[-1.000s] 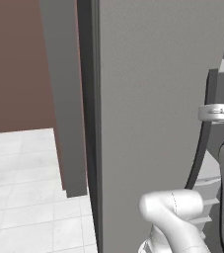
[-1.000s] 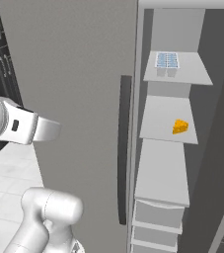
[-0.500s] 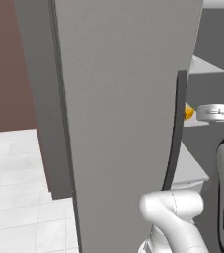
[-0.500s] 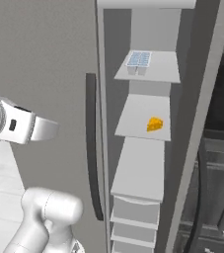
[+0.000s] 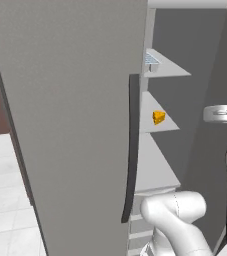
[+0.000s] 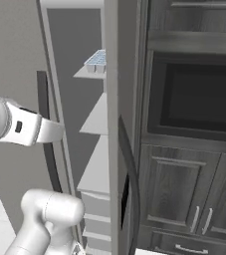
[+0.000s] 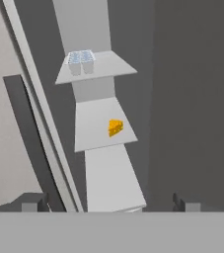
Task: Open the freezer door, pick up the ice cube tray from the freezer, and place it on the dining counter.
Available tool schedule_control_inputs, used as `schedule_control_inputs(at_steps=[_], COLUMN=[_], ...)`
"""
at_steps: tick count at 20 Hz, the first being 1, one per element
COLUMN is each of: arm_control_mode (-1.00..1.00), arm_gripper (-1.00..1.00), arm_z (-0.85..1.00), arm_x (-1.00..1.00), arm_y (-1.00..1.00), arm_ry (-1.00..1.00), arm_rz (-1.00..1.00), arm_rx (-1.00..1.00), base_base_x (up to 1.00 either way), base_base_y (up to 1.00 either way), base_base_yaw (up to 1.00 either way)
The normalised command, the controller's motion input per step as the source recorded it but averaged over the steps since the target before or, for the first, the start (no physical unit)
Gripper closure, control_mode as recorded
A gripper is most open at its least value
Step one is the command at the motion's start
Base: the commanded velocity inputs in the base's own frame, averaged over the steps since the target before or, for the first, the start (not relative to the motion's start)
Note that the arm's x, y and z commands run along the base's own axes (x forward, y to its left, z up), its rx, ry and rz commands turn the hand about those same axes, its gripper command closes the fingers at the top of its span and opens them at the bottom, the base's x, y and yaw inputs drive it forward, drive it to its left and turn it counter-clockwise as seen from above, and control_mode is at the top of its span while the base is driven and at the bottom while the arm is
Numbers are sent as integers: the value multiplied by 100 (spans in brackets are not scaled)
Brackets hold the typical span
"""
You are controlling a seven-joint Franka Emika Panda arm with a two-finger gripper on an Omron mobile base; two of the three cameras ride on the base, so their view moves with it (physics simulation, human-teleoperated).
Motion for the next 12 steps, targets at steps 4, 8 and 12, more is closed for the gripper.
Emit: schedule_control_inputs(at_steps=[4, 8, 12], arm_control_mode=[100, 100, 100], arm_gripper=[-100, -100, -100], arm_z=[0, 0, 0], arm_x=[0, 0, 0], arm_y=[0, 0, 0], arm_ry=[0, 0, 0], arm_rz=[0, 0, 0], arm_rx=[0, 0, 0], base_base_x=[48, 63, 83], base_base_y=[-1, 0, 0], base_base_yaw=[0, 0, 0])
